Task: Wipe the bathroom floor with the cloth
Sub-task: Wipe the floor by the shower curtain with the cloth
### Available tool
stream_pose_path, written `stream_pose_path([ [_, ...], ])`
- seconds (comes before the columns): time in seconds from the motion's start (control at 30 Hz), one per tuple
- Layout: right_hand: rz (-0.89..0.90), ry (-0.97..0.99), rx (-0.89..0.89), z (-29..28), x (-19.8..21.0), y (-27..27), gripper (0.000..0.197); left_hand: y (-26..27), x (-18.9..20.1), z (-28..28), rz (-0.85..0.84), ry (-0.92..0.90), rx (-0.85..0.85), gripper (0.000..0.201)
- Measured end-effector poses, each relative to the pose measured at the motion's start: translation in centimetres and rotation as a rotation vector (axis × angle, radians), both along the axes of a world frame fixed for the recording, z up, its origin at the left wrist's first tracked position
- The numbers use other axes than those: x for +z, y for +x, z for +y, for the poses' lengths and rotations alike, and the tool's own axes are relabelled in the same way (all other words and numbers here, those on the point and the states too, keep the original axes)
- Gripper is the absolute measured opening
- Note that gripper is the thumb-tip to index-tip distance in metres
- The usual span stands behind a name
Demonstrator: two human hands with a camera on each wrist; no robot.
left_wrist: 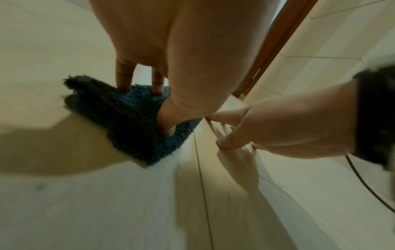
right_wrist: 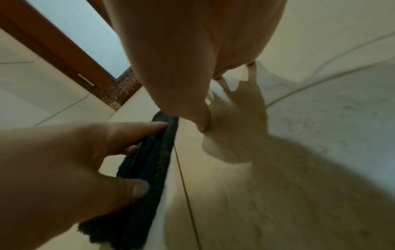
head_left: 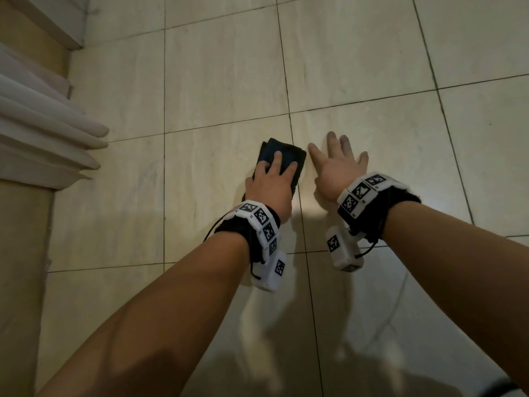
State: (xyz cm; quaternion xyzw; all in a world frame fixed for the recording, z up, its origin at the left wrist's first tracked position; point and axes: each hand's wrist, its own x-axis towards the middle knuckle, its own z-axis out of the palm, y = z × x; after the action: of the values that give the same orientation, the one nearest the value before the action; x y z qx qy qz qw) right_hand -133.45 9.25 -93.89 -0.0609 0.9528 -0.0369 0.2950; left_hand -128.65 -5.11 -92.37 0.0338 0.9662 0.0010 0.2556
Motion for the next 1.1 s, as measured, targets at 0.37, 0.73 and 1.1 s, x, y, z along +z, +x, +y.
stream_pose_path([
  [0.37, -0.061, -0.041, 0.018, 1.0, -0.4, -0.8, 0.08, -6.2, 0.3, -3.0, -0.047, 0.0, 0.106, 0.085],
  [0.73, -0.1, -0.03, 0.024, 1.0, 0.2, -0.9, 0.08, -6.1, -0.2, -16.1, -0.111, -0.131, 0.377, 0.082],
  [1.1, -0.129, -0.041, 0.027, 0.7, 1.1, -0.9, 0.083, 2.1, 0.0, -17.5, -0.115, -0.2, 0.377, 0.082],
])
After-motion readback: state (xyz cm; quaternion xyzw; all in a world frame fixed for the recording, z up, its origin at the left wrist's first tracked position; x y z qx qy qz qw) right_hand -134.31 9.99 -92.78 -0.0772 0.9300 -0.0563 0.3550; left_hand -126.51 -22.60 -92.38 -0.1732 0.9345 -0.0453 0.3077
